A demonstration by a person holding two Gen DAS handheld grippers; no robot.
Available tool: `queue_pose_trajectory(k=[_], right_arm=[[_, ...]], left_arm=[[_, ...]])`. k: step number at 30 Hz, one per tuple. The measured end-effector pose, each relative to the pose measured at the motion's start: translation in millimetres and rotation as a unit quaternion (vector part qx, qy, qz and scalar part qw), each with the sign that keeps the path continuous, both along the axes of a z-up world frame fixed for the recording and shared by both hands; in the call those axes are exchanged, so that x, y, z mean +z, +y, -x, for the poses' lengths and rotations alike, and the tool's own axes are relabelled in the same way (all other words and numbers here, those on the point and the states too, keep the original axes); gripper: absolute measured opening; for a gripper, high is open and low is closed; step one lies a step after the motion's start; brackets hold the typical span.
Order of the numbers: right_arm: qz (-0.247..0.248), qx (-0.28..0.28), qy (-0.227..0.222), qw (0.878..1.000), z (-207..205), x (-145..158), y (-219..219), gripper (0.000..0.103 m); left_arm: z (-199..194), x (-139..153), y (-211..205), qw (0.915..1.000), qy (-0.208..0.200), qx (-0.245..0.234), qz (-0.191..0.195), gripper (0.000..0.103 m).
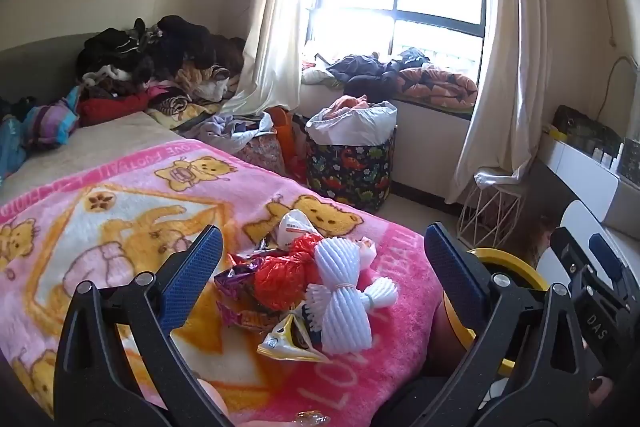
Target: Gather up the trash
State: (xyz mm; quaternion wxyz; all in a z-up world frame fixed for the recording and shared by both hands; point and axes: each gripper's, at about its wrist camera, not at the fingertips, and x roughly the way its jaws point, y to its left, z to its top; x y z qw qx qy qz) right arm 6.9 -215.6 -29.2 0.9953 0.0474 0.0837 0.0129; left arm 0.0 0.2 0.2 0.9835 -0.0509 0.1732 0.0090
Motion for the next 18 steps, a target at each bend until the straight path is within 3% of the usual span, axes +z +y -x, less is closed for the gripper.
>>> queue_pose_trajectory(k=[18], right_arm=[[0.016,0.01,0.02,1.0,-1.1,-14.2,13.3,0.097]], left_arm=[[1.8,0.6,3.4,0.9998,0.01,0.0,0.018,0.093]])
